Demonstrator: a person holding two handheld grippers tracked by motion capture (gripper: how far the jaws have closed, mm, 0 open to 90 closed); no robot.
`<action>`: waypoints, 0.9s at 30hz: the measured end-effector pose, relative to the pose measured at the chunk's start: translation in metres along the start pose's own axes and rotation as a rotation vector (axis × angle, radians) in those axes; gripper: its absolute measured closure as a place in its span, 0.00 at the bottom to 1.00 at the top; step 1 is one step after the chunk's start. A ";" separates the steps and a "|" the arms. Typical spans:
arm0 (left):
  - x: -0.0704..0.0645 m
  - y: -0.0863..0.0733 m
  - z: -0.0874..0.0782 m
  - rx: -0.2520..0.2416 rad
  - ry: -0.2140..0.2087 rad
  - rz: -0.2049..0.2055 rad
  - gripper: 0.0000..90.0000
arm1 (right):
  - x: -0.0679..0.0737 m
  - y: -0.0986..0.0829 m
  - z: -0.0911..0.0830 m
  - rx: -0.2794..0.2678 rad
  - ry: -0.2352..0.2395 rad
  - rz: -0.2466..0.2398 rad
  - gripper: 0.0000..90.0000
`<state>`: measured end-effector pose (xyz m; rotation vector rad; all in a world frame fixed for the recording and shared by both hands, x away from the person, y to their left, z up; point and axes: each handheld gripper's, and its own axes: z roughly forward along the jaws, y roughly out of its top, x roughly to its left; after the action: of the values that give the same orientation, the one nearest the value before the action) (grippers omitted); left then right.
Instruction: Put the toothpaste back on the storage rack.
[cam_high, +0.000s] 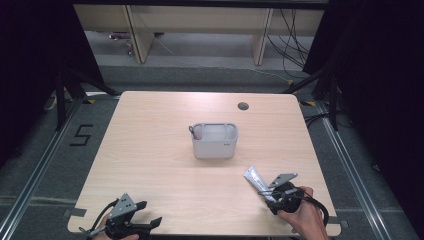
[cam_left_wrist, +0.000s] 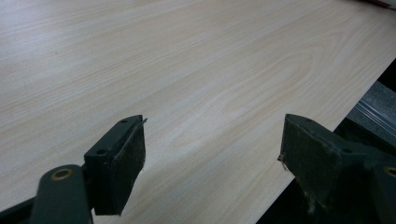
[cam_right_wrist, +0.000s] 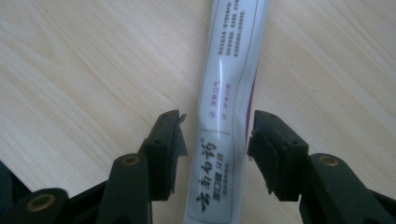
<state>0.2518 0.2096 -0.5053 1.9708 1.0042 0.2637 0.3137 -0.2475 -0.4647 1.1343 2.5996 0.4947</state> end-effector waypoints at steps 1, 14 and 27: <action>0.000 0.000 0.000 -0.002 0.002 0.000 0.24 | 0.000 0.002 0.001 0.003 -0.002 -0.005 0.57; 0.000 0.000 0.000 -0.002 -0.004 0.004 0.24 | -0.007 0.009 0.013 0.051 -0.005 0.011 0.61; 0.000 0.000 0.000 -0.005 -0.007 0.006 0.24 | -0.011 0.015 0.023 0.096 0.024 0.001 0.65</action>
<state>0.2517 0.2097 -0.5052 1.9689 0.9928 0.2624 0.3395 -0.2417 -0.4780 1.1667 2.6685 0.3901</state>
